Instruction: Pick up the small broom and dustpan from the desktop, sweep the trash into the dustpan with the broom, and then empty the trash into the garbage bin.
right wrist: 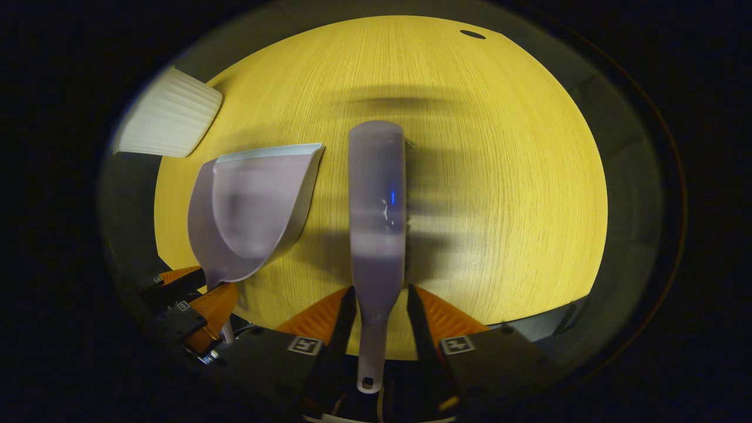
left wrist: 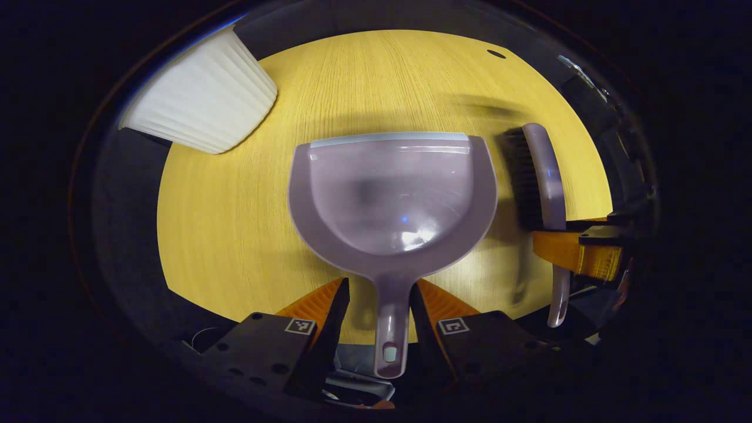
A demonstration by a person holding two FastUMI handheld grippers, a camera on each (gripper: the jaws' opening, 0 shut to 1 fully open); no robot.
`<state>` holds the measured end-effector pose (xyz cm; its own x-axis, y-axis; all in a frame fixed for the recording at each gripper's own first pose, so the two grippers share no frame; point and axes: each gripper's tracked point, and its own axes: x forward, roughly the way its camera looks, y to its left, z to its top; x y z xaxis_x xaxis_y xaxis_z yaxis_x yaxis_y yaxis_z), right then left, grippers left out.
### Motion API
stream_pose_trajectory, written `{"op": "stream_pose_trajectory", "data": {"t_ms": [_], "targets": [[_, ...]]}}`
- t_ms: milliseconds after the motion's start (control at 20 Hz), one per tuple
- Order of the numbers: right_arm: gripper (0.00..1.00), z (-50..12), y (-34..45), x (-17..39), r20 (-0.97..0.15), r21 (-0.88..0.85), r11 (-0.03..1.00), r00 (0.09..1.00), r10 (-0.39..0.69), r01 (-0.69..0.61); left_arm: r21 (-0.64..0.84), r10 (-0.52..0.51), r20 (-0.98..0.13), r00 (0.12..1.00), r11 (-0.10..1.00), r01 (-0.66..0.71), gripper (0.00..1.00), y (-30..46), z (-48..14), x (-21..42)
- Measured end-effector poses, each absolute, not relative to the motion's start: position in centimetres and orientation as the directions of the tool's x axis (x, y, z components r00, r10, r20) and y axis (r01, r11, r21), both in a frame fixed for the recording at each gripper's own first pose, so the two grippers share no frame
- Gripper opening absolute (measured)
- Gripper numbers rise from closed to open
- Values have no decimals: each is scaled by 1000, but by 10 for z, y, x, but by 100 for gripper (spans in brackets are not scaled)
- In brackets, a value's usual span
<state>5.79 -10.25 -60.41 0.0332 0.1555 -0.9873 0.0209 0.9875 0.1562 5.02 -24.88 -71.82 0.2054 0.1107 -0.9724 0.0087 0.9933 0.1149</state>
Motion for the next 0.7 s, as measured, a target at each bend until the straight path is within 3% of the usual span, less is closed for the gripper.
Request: {"op": "stream_pose_trajectory", "data": {"t_ms": [50, 200, 250, 350, 400, 450, 550, 700], "targets": [[74, -601, -101, 58, -987, 160, 987, 37, 159, 24, 114, 110, -972, 206, 994, 5, 63, -248, -717, 49], [82, -591, -101, 61, -984, 170, 985, 62, 167, 32, 134, 130, -966, 224, 991, 4, 71, -243, -708, 45], [91, -588, -102, 60, -983, 172, 985, 76, 170, 29, 163, 159, -958, 240, 987, -4, 74, -238, -705, 45], [92, -583, -111, 64, -982, 161, 987, 109, 157, 24, 236, 229, -932, 280, 972, -8, 84, -228, -699, 45], [87, -583, -116, 64, -982, 149, 989, 121, 145, 22, 272, 258, -914, 314, 962, 0, 85, -224, -693, 48], [95, -586, -120, 63, -982, 137, 990, 133, 133, 20, 300, 279, -897, 342, 954, 8, 85, -222, -688, 50], [95, -581, -120, 60, -979, 141, 990, 153, 135, 30, 352, 312, -861, 401, 936, 28, 85, -222, -672, 52], [95, -557, -117, 56, -968, 165, 986, 194, 156, 31, 288, 234, -864, 446, 956, 55, 85, -240, -665, 50]]}}
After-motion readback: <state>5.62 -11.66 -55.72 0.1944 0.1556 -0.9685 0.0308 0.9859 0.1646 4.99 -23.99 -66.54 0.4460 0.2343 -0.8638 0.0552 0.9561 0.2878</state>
